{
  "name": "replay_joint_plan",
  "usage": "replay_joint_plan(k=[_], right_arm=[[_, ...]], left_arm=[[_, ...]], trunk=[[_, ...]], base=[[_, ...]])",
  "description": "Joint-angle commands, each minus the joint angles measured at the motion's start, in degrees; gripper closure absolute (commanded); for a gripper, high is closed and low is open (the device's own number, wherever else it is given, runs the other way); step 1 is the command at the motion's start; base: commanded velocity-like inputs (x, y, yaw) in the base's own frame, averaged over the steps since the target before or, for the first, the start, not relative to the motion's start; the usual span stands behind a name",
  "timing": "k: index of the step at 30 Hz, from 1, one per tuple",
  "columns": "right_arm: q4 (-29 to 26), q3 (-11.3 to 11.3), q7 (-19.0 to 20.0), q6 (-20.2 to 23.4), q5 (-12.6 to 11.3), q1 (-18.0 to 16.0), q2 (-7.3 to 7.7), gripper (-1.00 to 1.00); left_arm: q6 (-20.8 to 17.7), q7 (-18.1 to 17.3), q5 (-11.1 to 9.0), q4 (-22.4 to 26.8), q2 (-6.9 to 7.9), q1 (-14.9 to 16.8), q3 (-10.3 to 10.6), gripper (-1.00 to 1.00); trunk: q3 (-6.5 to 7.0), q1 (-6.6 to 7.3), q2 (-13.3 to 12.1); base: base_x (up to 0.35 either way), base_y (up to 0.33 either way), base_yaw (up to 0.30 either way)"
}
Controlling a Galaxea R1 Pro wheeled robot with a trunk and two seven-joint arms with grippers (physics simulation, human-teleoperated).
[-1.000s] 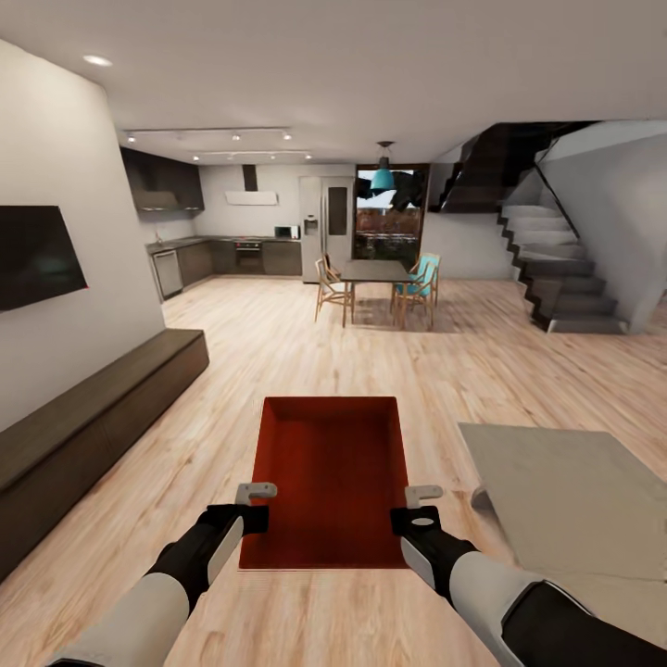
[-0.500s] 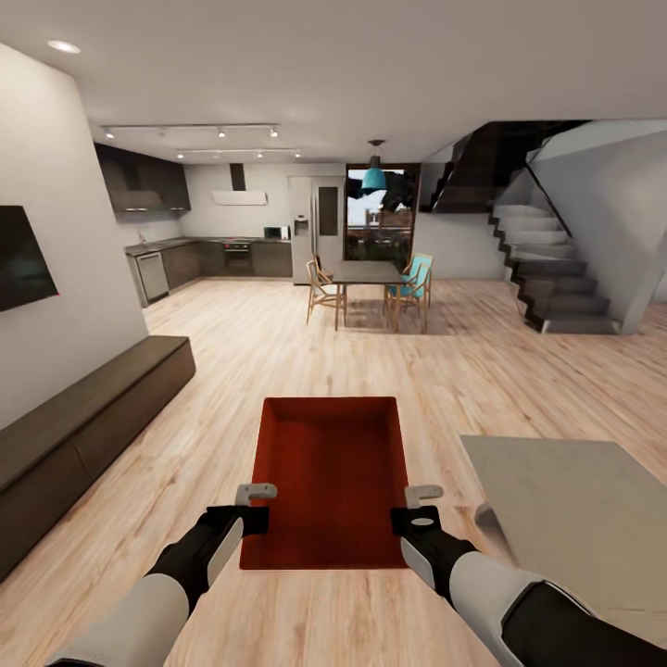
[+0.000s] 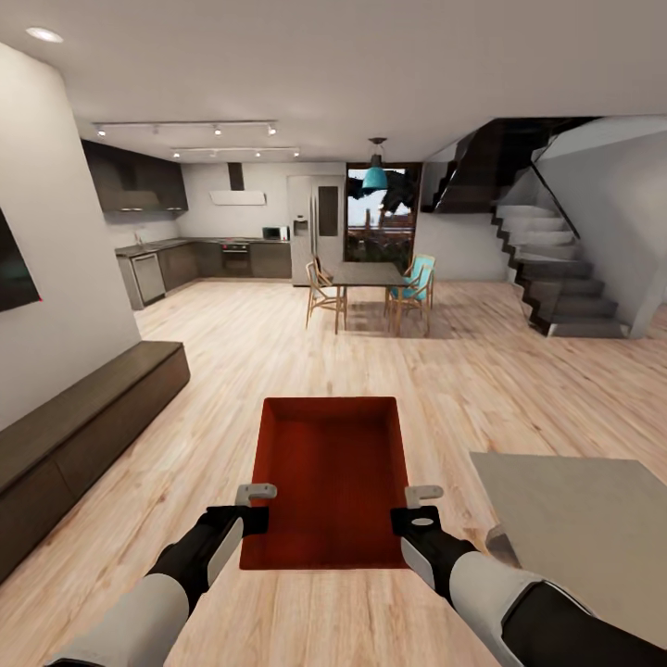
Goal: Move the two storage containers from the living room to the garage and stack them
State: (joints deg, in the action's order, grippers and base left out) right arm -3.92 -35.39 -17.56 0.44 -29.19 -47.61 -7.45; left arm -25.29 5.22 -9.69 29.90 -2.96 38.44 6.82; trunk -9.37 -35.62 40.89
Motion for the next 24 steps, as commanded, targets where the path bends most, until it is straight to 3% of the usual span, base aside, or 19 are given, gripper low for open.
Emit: replay_joint_plan(k=[1, 24], right_arm=[[0.23, -0.23, -3.88, -0.09, -1.39, -0.03, -0.03, 1.0], [0.23, -0.22, -3.88, -0.1, -1.39, -0.03, -0.05, 1.0]], left_arm=[[1.03, 0.76, 1.61, 0.87, -0.47, 0.06, -0.31, 1.0], [1.47, 0.76, 1.61, 0.87, -0.47, 0.06, -0.29, 1.0]], trunk=[[-0.09, -0.05, 0.07], [-0.09, -0.05, 0.07]], base=[[0.322, 0.0, 0.0], [0.322, 0.0, 0.0]])
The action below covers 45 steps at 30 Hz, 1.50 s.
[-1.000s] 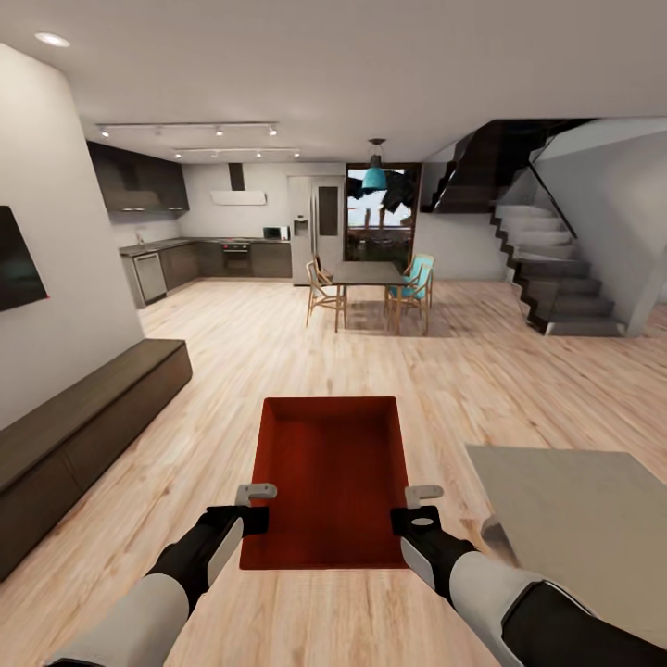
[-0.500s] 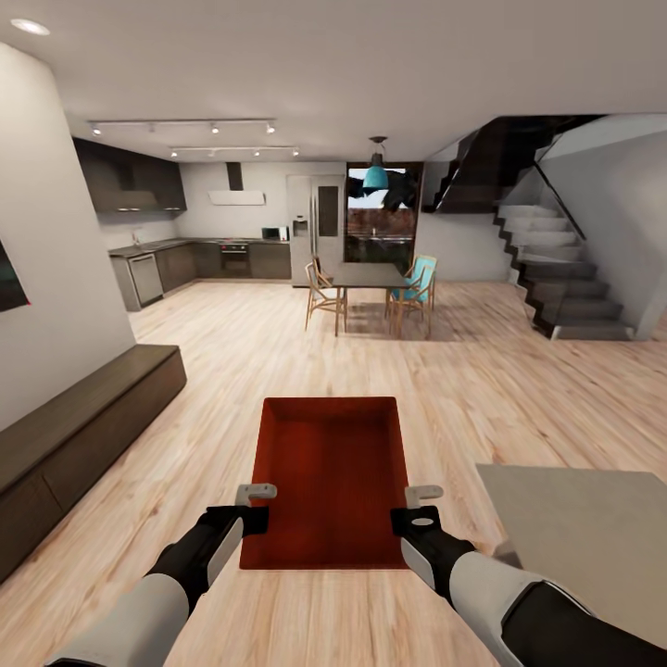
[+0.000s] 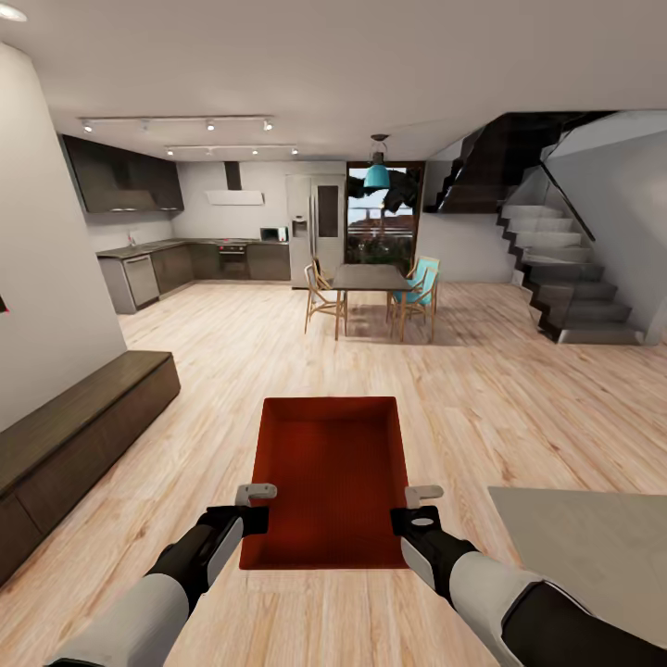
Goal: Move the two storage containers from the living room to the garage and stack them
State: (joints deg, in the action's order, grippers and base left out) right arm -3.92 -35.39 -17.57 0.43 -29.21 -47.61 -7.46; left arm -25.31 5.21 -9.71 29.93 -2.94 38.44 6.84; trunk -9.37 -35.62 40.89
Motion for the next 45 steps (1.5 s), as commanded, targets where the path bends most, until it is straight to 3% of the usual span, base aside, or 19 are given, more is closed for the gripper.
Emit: replay_joint_plan(k=[1, 45], right_arm=[[0.23, -0.23, -3.87, -0.08, -1.37, -0.03, -0.03, 1.0], [0.23, -0.25, -3.87, -0.16, -1.37, -0.04, -0.06, 1.0]], left_arm=[[1.49, 0.76, 1.62, 0.83, -0.49, 0.06, -0.32, 1.0], [1.5, 0.76, 1.64, 0.87, -0.49, 0.1, -0.25, 1.0]], trunk=[[-0.09, -0.05, 0.07], [-0.09, -0.05, 0.07]], base=[[0.322, 0.0, 0.0], [0.322, 0.0, 0.0]])
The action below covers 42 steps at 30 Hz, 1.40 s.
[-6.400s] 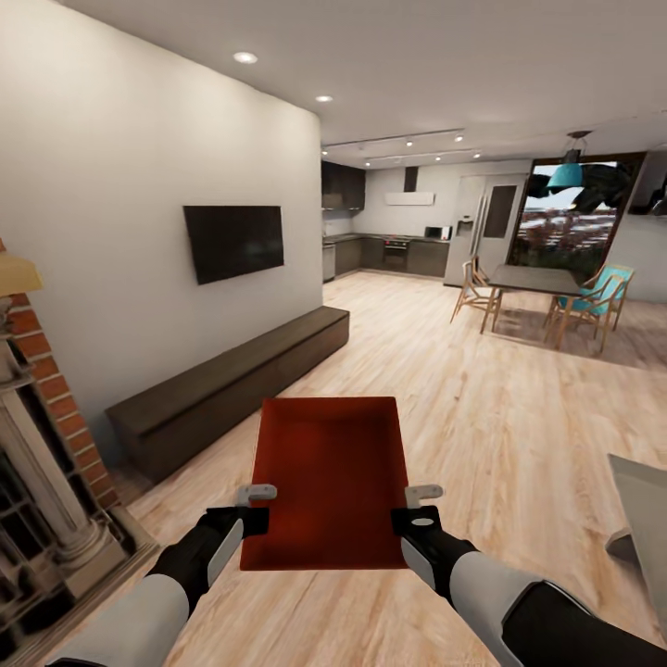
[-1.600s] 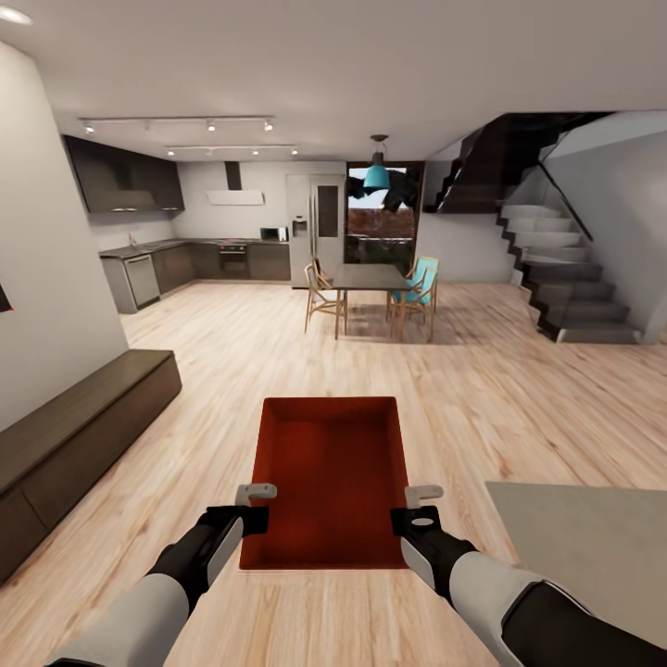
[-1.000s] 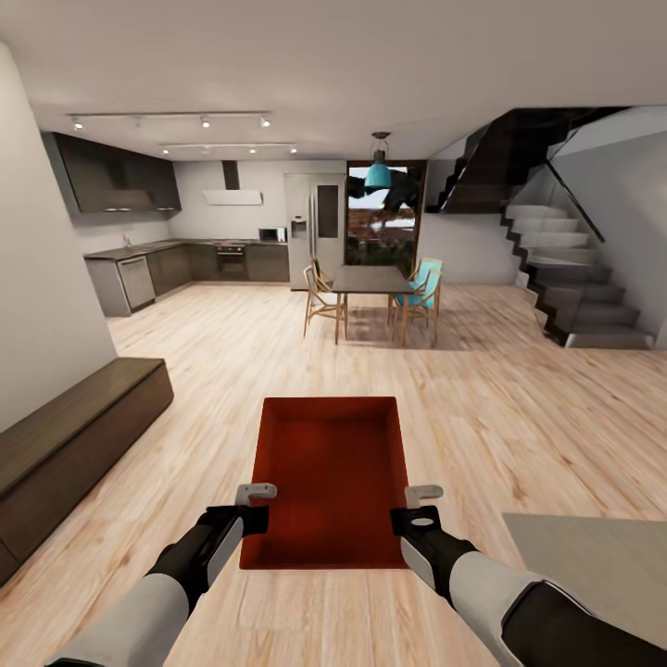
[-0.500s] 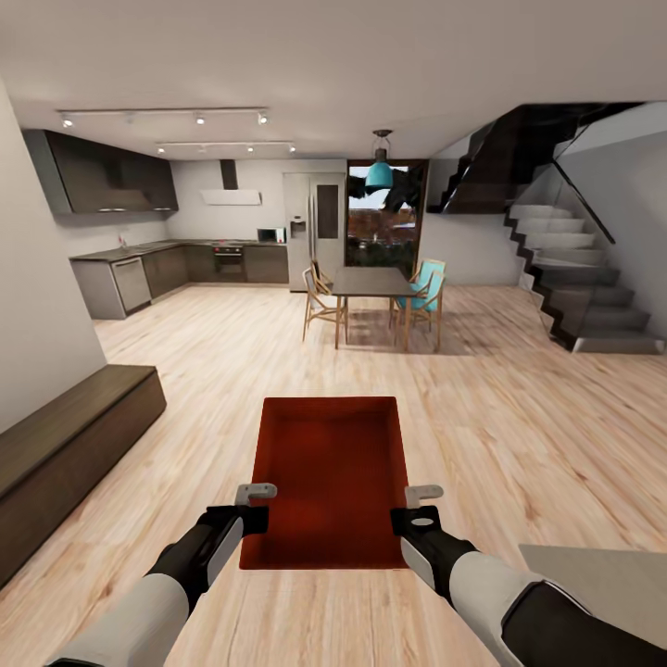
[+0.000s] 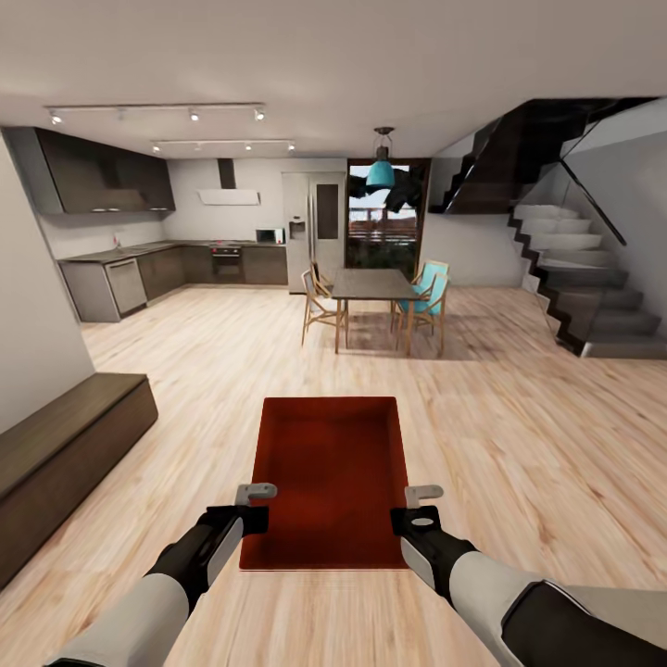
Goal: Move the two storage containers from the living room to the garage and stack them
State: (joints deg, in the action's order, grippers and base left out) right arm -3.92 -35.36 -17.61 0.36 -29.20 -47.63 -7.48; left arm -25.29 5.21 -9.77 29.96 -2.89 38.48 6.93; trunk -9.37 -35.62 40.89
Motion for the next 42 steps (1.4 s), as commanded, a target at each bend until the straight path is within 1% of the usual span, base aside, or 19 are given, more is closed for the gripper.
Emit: replay_joint_plan(k=[1, 38, 42], right_arm=[[0.23, -0.26, -3.84, -0.08, -1.39, -0.02, -0.04, 1.0], [0.23, -0.33, -3.81, -0.11, -1.39, -0.01, -0.08, 1.0], [0.23, -0.29, -3.83, -0.1, -1.43, -0.01, -0.08, 1.0]], left_arm=[[1.47, 0.76, 1.7, 0.86, -0.53, 0.05, -0.34, 1.0], [1.47, 0.76, 1.69, 0.87, -0.53, 0.02, -0.25, 1.0], [1.47, 0.76, 1.68, 0.89, -0.53, 0.04, -0.25, 1.0]], trunk=[[-0.09, -0.05, 0.07], [-0.09, -0.05, 0.07], [-0.09, -0.05, 0.07]], base=[[0.322, 0.0, 0.0], [0.322, 0.0, 0.0], [0.322, 0.0, -0.123]])
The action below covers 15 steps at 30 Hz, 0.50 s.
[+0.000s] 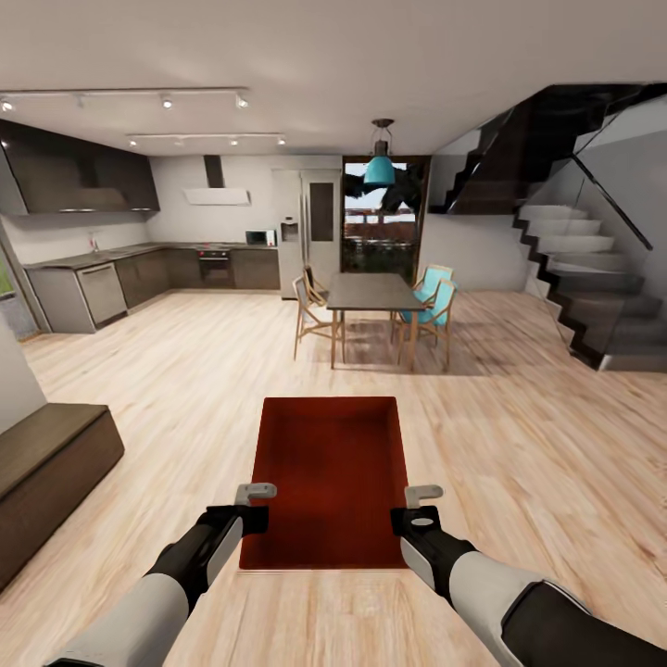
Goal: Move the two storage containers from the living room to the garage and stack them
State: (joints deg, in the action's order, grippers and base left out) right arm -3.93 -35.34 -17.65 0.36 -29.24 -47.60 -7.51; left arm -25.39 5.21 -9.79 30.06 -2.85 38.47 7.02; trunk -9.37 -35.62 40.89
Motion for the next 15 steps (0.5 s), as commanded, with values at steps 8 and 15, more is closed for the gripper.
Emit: replay_joint_plan(k=[8, 15], right_arm=[[0.24, -0.33, -3.8, -0.09, -1.42, -0.08, -0.14, 1.0], [0.24, -0.33, -3.8, -0.09, -1.4, -0.04, -0.1, 1.0]], left_arm=[[1.57, 0.76, 1.7, 0.78, -0.58, 0.04, -0.34, 1.0], [1.57, 0.76, 1.7, 0.79, -0.58, 0.06, -0.34, 1.0]], trunk=[[-0.09, -0.05, 0.07], [-0.09, -0.05, 0.07]], base=[[0.322, 0.0, -0.268], [0.322, 0.0, -0.285]])
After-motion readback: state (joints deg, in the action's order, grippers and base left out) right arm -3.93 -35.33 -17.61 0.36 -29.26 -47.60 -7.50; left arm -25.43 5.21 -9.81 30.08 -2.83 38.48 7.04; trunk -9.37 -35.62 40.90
